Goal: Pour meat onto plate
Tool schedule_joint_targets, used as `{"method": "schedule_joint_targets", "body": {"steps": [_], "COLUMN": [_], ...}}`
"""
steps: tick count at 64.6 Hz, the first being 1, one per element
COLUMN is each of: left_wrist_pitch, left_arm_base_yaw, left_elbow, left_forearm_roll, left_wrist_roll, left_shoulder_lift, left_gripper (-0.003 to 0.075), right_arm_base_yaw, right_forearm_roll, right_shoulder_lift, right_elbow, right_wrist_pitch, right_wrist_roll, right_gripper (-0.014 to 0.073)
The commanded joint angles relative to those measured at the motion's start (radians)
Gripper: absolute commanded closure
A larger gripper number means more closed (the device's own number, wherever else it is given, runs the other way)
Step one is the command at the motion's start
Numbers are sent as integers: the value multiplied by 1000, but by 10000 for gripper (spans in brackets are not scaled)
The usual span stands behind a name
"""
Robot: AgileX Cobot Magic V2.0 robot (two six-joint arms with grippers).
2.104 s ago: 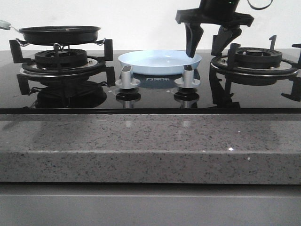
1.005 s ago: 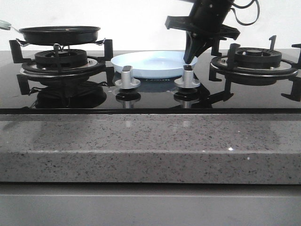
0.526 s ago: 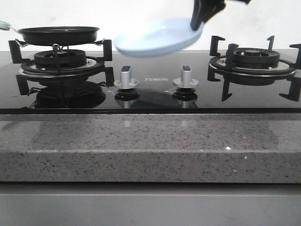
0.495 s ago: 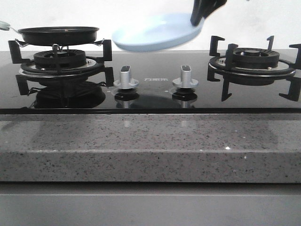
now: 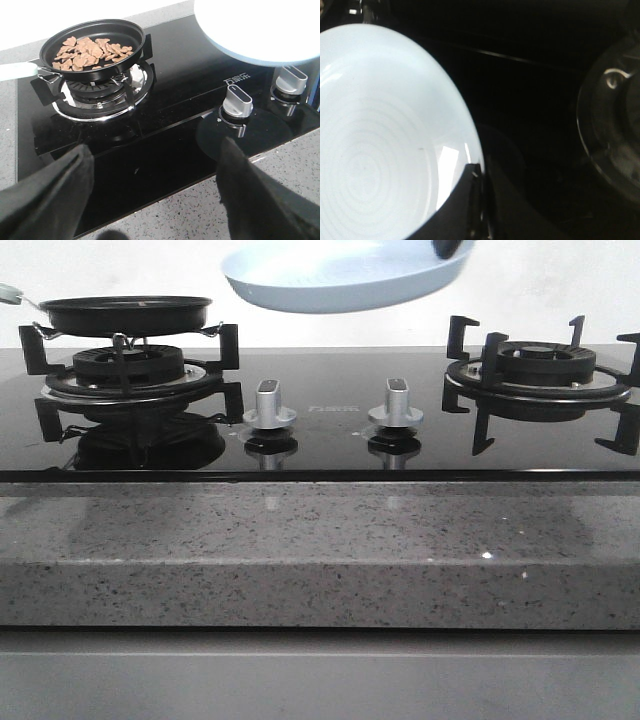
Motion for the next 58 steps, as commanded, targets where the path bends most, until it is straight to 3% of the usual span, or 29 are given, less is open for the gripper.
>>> {"method": "schedule_joint_targets", "body": {"steps": [1, 22, 40, 58], "left_wrist_pitch": [-76, -76, -76, -76], "left_arm_base_yaw": [-7, -7, -7, -7], "left_elbow": [-35, -35, -35, -35], "left_forearm_roll": [1, 1, 1, 1], "left_wrist_roll": [-1, -1, -1, -1], "left_shoulder_lift": [4, 4, 4, 4], "left_gripper": [210, 210, 210, 210], "right_arm_base_yaw": [-4, -4, -4, -4], "right_forearm_roll": [27, 98, 197, 202], "right_shoulder_lift": [-128, -294, -290, -290], "right_elbow": [88, 379, 403, 403], "right_wrist_pitch": [-100, -218, -259, -265], "right_wrist_roll": [-16, -16, -16, -16], "right_gripper": [662, 662, 662, 662]}}
